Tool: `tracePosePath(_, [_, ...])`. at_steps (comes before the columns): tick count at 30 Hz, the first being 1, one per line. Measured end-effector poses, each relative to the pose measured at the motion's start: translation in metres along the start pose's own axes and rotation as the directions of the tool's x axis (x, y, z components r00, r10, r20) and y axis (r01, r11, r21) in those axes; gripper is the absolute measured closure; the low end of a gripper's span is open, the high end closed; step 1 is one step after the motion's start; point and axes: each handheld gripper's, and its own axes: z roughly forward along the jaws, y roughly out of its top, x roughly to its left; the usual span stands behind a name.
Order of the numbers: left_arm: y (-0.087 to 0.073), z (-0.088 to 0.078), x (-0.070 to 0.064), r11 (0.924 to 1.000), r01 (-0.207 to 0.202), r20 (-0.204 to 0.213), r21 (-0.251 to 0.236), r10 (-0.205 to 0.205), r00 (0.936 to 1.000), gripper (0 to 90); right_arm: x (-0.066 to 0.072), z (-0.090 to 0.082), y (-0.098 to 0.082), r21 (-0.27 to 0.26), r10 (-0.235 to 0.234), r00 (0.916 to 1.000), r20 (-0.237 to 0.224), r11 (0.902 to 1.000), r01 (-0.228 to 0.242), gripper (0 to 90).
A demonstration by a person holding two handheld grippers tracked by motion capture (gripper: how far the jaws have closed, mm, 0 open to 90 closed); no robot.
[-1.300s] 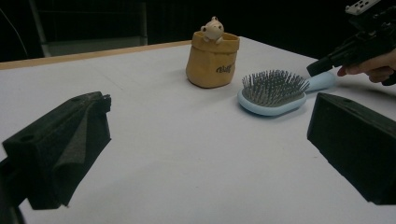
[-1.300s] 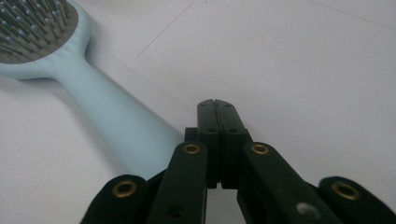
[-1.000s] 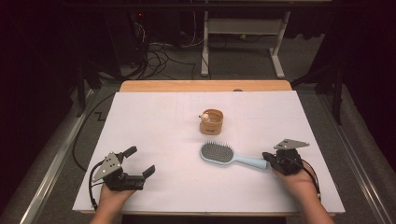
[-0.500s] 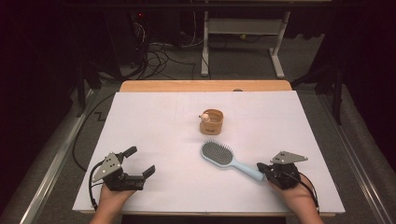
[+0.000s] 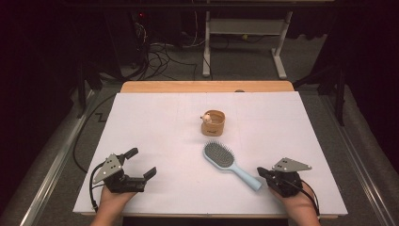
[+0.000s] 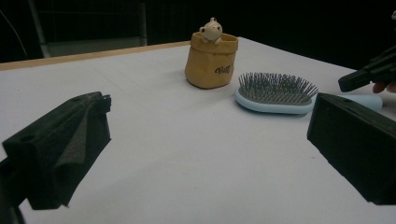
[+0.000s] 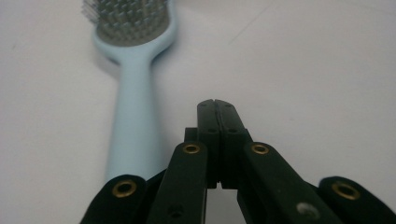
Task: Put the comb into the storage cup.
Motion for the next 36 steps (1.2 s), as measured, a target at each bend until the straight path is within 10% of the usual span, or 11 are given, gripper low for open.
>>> tracePosePath(9, [0.001,0.0,-0.001,1.0,-0.002,0.003,-0.001,0.002,1.0,0.5,-0.027,-0.016,-0.015,-0.159,0.168,0.9845,0.051,0.9745,-0.158,81.7])
tracePosePath(36, [0.0,0.0,0.0,1.0,-0.006,-0.012,-0.003,0.006,0.9999,0.5,-0.017,-0.011,-0.009,-0.223,0.145,0.9892,0.019,0.9652,-0.137,4.0])
